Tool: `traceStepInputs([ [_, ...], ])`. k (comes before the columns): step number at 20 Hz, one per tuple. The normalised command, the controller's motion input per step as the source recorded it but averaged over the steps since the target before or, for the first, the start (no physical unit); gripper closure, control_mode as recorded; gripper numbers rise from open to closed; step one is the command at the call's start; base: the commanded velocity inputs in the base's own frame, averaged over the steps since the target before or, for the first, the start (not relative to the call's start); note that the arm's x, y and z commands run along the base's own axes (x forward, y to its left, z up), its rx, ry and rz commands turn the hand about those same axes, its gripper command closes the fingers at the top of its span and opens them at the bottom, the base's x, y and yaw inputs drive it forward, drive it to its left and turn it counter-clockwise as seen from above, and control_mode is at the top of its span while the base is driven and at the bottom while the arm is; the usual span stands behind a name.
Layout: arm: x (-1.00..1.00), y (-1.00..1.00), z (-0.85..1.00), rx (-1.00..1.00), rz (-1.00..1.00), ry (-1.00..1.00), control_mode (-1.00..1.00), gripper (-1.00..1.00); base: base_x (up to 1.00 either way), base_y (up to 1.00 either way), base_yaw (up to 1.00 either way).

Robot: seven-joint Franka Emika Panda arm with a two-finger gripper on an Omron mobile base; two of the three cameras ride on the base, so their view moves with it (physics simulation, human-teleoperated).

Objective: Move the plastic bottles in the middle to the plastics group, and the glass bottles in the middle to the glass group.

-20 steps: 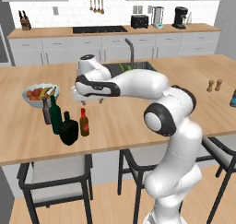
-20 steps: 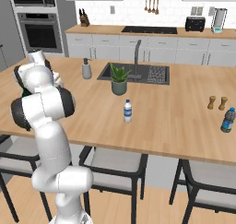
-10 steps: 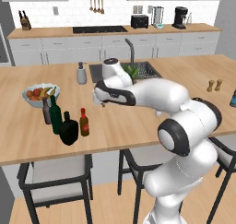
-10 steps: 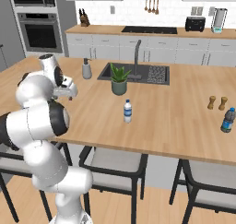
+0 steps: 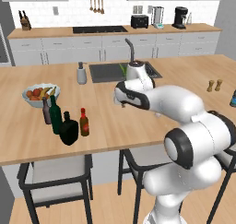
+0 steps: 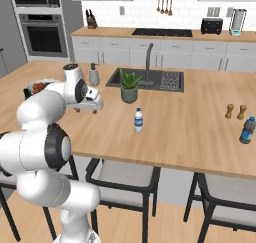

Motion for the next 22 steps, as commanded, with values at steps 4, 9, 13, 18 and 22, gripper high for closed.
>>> traceStepInputs([
  [4,0.00,-0.78,0.00,0.00,0.00,-0.02,-1.00,-1.00,0.00,0.00,0.00],
  [9,0.06,-0.75,0.00,0.00,0.00,-0.04,-1.00,-1.00,0.00,0.00,0.00],
  [13,0.01,-0.74,0.02,0.00,0.00,-0.02,-1.00,-1.00,0.00,0.00,0.00],
  [18,0.04,-0.72,0.00,0.07,0.00,-0.01,-1.00,-1.00,0.00,0.00,0.00],
  [22,0.19,-0.54,0.03,0.05,0.00,-0.01,-1.00,-1.00,0.00,0.00,0.00],
])
